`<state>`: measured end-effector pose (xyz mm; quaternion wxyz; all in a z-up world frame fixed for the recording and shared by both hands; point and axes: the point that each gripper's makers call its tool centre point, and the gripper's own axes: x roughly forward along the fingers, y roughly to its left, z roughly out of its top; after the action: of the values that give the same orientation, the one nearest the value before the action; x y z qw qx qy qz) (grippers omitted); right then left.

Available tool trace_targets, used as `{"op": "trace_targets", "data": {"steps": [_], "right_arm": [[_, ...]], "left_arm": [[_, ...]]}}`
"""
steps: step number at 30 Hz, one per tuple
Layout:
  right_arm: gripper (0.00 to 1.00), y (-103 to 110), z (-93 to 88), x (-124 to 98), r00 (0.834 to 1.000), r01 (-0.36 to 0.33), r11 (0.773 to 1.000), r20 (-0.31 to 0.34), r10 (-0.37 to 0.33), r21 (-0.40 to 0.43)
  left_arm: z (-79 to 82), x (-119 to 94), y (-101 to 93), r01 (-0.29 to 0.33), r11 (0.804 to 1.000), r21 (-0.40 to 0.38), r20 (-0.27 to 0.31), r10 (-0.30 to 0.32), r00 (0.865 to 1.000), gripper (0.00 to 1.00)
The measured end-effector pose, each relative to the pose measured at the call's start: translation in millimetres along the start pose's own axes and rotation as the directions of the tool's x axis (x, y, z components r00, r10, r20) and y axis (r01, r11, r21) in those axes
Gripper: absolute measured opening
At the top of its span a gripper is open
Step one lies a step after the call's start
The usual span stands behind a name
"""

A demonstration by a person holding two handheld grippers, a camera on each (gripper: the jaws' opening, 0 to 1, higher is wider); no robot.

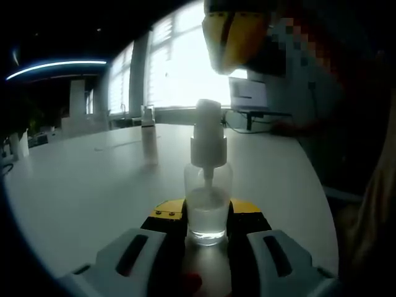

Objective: Clamp pump bottle remove cover press pump head put on cover

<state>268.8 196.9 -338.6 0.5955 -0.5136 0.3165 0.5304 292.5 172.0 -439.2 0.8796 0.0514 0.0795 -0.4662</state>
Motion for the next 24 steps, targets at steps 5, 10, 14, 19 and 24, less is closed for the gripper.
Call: {"op": "trace_targets", "data": {"steps": [5, 10, 14, 19, 24], "right_arm": [[0.00, 1.6, 0.7, 1.5, 1.000, -0.007, 1.000, -0.003, 0.007, -0.003], [0.00, 2.1, 2.8, 2.6, 1.000, -0.011, 1.000, -0.002, 0.011, -0.004], [0.00, 2.8, 3.3, 2.8, 1.000, -0.014, 1.000, -0.004, 0.014, -0.007], [0.00, 3.1, 3.0, 1.5, 1.000, -0.010, 1.000, -0.003, 0.010, -0.007], [0.00, 1.3, 5.2, 1.8, 1.000, -0.008, 1.000, -0.002, 0.008, -0.020]], "left_arm": [[0.2, 0.2, -0.7, 0.001, 1.000, 0.000, 0.000, -0.001, 1.000, 0.16], [0.6, -0.2, -0.1, 0.000, 1.000, 0.000, 0.000, 0.000, 1.000, 0.16], [0.3, -0.1, 0.2, 0.000, 1.000, 0.001, 0.000, 0.000, 1.000, 0.16], [0.3, -0.4, -1.6, 0.000, 1.000, 0.001, 0.000, 0.000, 1.000, 0.16], [0.1, -0.3, 0.4, 0.000, 1.000, 0.000, 0.000, 0.000, 1.000, 0.16]]}}
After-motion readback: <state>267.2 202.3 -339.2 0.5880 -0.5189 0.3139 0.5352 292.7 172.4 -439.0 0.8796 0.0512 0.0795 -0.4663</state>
